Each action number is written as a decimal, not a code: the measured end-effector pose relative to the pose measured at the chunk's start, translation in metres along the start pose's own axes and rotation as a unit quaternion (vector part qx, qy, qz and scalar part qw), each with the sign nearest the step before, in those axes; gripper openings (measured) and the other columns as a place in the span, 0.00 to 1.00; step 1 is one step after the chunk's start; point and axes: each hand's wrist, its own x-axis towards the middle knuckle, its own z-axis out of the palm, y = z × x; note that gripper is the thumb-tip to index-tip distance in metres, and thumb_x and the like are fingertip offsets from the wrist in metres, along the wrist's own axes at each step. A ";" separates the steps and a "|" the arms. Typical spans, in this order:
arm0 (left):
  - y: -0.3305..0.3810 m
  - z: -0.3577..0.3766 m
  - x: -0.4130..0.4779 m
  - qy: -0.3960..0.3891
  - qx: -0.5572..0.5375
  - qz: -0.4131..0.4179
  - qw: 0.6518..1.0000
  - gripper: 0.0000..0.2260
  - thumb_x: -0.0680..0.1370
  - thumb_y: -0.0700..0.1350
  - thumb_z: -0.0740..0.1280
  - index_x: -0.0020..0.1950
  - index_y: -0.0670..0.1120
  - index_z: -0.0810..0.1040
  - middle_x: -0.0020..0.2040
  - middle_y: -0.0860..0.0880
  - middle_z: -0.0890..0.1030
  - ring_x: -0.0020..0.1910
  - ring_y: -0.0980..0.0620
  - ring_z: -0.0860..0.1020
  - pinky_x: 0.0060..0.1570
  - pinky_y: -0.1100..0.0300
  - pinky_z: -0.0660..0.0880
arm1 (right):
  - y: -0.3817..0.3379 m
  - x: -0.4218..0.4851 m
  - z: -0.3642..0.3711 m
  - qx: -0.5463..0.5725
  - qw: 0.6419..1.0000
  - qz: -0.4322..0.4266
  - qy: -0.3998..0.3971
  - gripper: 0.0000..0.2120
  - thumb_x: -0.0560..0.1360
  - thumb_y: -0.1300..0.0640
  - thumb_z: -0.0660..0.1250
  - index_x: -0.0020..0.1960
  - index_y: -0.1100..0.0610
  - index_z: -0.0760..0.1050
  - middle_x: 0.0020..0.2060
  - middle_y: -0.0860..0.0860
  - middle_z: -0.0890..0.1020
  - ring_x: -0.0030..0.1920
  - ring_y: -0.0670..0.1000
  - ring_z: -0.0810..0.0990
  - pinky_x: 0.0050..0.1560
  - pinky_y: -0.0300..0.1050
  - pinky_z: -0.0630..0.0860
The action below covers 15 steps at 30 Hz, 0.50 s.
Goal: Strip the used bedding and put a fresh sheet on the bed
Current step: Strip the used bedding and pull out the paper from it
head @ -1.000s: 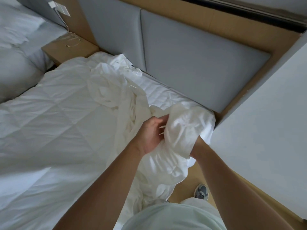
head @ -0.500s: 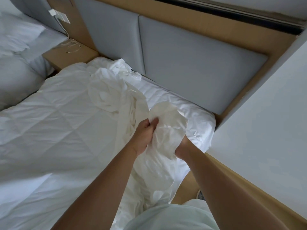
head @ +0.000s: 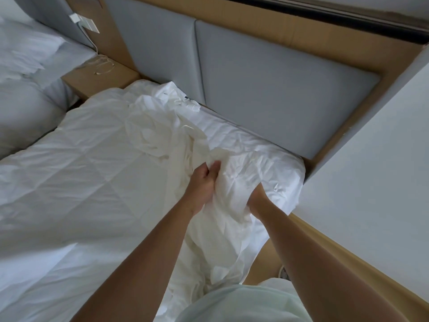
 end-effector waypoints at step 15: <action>-0.020 0.024 0.005 0.190 0.130 0.036 0.973 0.30 0.83 0.65 0.52 0.26 0.48 0.62 0.21 0.54 0.67 0.23 0.57 0.67 0.29 0.62 0.65 | 0.001 0.006 -0.029 0.091 0.990 0.042 -0.100 0.14 0.82 0.59 0.60 0.46 0.59 0.83 0.38 0.54 0.84 0.38 0.52 0.84 0.36 0.45 0.80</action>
